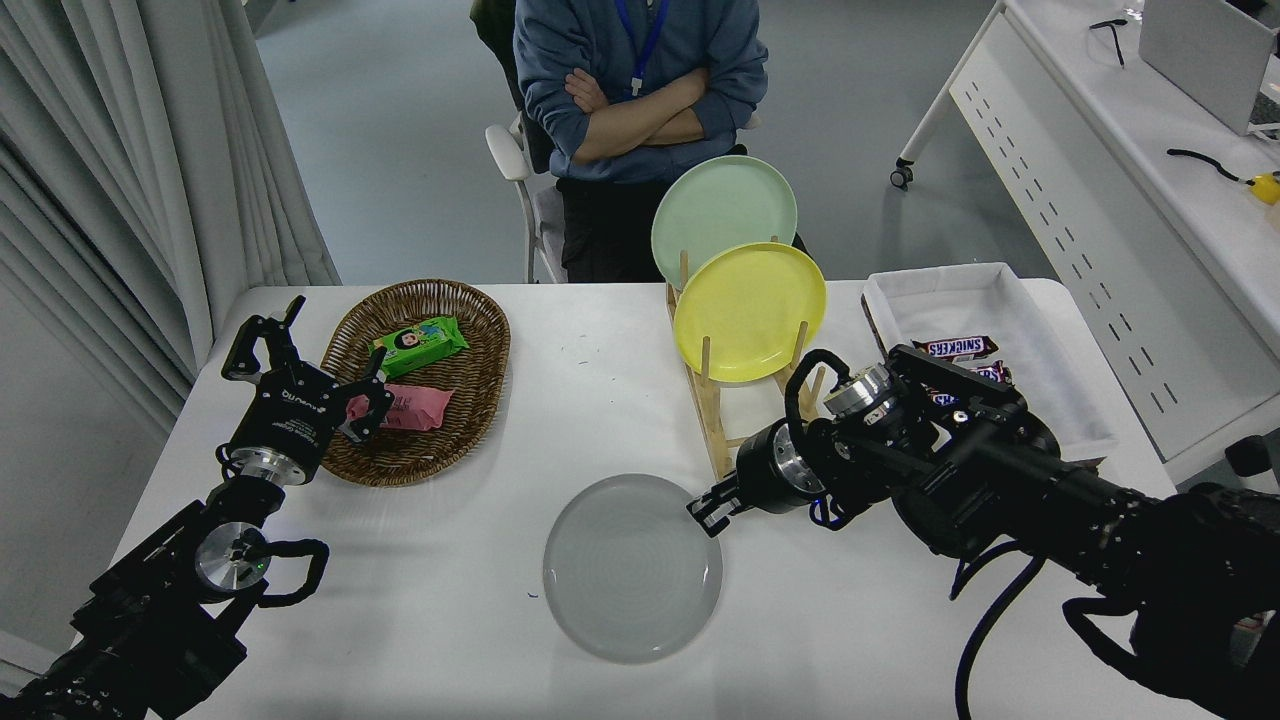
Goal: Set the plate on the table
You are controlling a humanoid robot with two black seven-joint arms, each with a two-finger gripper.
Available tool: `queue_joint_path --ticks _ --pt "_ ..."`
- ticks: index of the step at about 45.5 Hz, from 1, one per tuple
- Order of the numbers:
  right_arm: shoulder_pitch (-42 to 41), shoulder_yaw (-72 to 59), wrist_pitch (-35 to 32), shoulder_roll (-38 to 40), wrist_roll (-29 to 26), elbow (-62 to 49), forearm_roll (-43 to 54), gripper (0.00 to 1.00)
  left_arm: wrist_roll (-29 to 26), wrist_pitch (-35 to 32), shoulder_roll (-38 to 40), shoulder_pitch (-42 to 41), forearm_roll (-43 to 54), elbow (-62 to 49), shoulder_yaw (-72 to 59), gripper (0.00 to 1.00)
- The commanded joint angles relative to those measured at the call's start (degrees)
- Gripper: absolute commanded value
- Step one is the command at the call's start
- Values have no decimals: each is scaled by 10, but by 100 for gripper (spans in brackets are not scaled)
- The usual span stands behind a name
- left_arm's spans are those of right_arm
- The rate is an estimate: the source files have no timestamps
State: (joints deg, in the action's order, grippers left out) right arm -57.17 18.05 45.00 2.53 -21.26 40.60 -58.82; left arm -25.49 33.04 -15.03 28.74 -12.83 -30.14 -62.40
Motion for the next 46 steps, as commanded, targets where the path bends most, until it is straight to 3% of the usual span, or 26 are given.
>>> queue_joint_path --ticks 1,30,34,37,38,43,46 --pt "2 4 0 -6 0 -11 -1 0 0 0 0 0 0 0 0 100" --pt "3 5 0 -11 -1 -3 4 1 0 0 0 0 0 0 0 100" --pt "0 5 0 -11 -1 -3 5 17 0 0 0 0 0 0 0 100" --pt "-1 4 0 -11 0 -3 7 65 0 0 0 0 0 0 0 100" --pt "-1 3 0 -11 0 -3 8 76 0 0 0 0 0 0 0 100" --pt "-4 1 0 -11 0 -3 10 82 0 0 0 0 0 0 0 100" --pt "-5 1 0 -11 0 -3 10 94 0 0 0 0 0 0 0 100"
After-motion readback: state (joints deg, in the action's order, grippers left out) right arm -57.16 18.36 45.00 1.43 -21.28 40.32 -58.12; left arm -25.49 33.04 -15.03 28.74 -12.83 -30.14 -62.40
